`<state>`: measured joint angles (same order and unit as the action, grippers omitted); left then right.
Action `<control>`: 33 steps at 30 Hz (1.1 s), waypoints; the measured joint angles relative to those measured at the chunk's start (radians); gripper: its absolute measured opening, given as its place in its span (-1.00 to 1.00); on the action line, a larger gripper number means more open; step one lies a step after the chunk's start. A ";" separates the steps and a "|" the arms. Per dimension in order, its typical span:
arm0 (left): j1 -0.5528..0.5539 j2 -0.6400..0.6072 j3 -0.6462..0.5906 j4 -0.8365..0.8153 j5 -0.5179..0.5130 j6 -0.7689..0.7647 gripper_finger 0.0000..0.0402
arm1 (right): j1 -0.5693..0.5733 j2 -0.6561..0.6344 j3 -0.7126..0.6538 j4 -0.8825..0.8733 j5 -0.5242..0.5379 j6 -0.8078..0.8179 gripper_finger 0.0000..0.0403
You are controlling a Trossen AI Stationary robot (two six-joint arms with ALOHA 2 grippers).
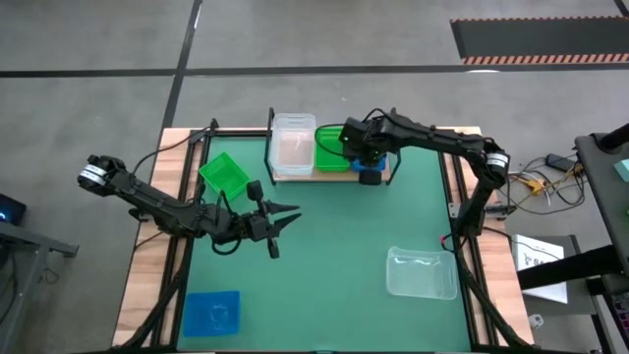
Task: Stack baskets on shelf by color
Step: Stack the top blue bin on the blue bin on the shelf
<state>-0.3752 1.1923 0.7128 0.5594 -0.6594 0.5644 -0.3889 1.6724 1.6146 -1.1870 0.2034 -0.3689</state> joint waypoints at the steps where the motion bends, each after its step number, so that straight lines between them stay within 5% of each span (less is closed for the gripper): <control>1: 0.000 0.000 0.000 0.000 0.000 0.000 -0.70 | 0.000 0.007 0.000 -0.002 -0.001 0.001 -0.93; 13: 0.000 0.000 0.000 0.000 0.000 0.001 -0.70 | 0.000 0.031 -0.004 -0.005 -0.095 0.023 -0.90; 25: 0.000 0.000 0.000 0.000 0.000 0.000 -0.70 | 0.000 0.006 -0.005 -0.103 -0.103 0.069 -0.46; 33: 0.000 0.000 0.000 -0.001 0.000 -0.002 -0.70 | 0.016 -0.017 -0.053 -0.063 -0.312 0.064 -0.63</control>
<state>-0.3752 1.1923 0.7128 0.5588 -0.6594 0.5628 -0.3730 1.6553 1.5618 -1.2499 -0.1084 -0.3051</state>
